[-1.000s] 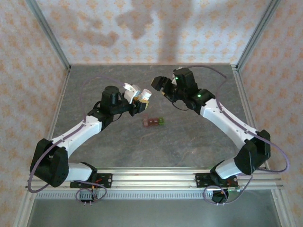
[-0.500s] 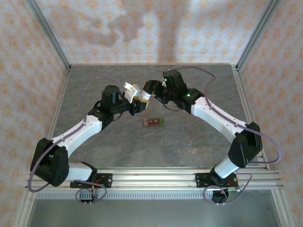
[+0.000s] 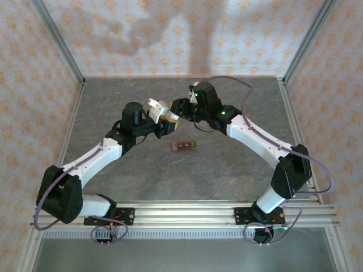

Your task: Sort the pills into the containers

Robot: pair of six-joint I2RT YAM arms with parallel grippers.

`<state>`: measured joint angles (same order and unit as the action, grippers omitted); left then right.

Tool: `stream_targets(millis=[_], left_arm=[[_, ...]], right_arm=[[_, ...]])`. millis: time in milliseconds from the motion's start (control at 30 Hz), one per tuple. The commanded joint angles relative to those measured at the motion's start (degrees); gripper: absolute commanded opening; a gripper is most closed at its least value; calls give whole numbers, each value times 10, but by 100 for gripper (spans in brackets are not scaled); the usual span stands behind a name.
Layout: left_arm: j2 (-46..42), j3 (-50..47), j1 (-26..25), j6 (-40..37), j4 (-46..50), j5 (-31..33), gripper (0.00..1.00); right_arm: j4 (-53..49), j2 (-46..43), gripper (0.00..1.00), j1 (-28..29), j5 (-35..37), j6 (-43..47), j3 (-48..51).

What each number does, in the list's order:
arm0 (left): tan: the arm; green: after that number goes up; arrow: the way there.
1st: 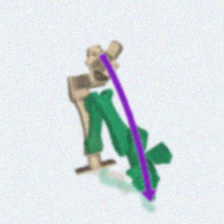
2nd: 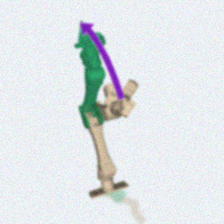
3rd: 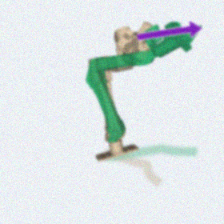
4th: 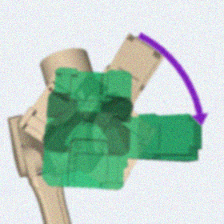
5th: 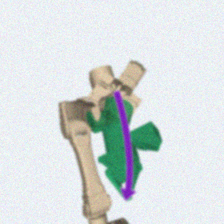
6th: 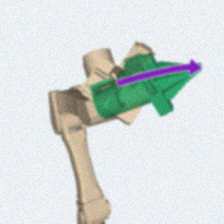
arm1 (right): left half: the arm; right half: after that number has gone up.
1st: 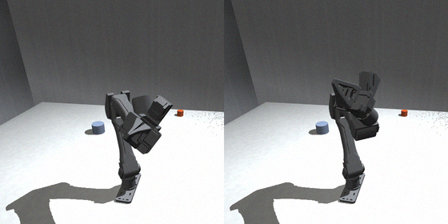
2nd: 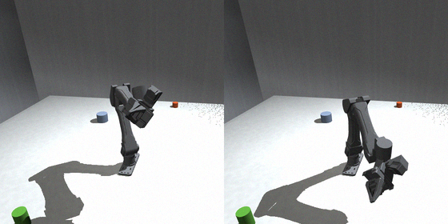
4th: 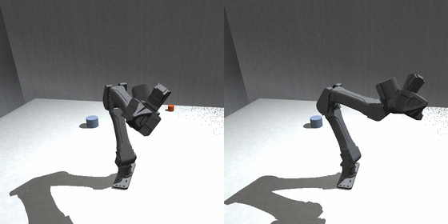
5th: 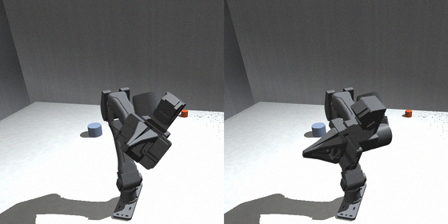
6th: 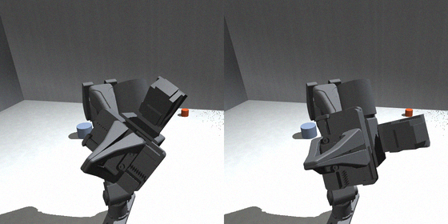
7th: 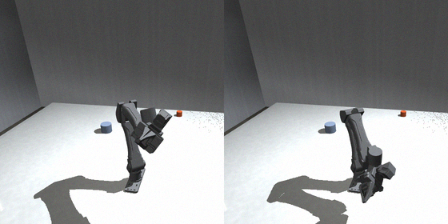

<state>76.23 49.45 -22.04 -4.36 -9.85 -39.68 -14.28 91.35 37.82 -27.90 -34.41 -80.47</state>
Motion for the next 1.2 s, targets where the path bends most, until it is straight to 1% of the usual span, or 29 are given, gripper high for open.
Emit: stream_targets(millis=[0,67,100,133,167,200,267,333,367,400,500,567,767,1000,1167], left_arm=[[-23,5,6,33,-36,-34,0],[-28,2,8,47,-48,-41,0],[-29,1,8,51,-52,-43,0],[-31,0,8,52,-52,-43,0],[-31,2,8,51,-51,-41,0],[-32,2,7,50,-49,-39,0],[-32,1,8,43,-42,-31,0],[-33,1,9,33,-30,-24,0],[-34,2,10,29,-25,-22,0],[-35,1,11,25,-21,-22,0],[-37,1,12,17,-12,-20,0],[-36,3,12,13,-7,-18,0],[-30,9,12,6,5,-17,0],[-26,9,12,8,4,-17,0],[-23,9,12,12,-3,-17,0]], right_arm=[[101,-16,37,-28,-128,92,49],[162,-14,38,-48,-181,68,72],[174,-13,41,-54,-192,58,75],[177,-15,46,-55,-194,52,76],[178,-20,55,-55,-188,43,78],[184,-29,64,-55,-177,31,84],[185,-54,74,-55,-137,12,96],[176,-85,78,-55,-83,-6,116],[180,-103,81,-55,-48,-25,132],[189,-118,82,-55,-21,-46,149],[198,-142,83,-51,21,-93,171],[190,-144,83,-45,40,-104,166],[96,-102,82,-10,76,-92,81],[88,-59,75,12,74,-95,49],[89,-45,66,20,63,-95,53]])
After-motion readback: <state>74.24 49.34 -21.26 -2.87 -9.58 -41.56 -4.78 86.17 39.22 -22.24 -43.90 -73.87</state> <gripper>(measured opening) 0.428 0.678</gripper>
